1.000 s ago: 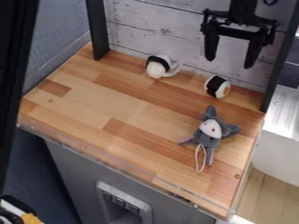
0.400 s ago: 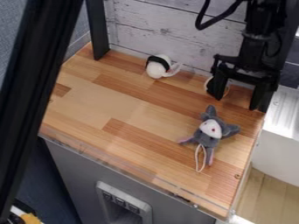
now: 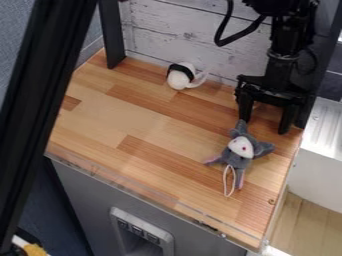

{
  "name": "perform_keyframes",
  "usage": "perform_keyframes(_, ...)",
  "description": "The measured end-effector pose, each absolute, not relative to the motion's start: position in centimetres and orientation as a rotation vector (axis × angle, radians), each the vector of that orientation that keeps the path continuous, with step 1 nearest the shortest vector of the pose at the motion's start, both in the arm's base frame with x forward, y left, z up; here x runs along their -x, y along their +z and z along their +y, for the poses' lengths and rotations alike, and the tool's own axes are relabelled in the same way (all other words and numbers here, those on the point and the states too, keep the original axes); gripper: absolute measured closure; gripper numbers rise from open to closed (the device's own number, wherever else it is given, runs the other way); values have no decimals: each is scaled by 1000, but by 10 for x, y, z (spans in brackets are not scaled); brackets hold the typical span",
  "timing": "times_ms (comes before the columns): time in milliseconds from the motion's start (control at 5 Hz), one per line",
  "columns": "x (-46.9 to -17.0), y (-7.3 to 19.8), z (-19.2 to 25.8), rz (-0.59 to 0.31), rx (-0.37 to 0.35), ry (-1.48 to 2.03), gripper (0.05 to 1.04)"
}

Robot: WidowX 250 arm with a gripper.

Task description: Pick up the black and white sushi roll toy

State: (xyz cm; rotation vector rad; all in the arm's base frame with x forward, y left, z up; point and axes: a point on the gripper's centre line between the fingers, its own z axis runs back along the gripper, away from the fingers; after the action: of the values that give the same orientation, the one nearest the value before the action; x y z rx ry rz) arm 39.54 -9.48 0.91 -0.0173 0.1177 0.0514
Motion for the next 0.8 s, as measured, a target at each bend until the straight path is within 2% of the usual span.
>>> perform_keyframes(400, -395, 6, -85, 114, 18, 76, 715)
perform_keyframes(600, -396, 7, -84, 111, 18, 56, 916)
perform_keyframes(800, -396, 7, -84, 111, 13, 33, 1019)
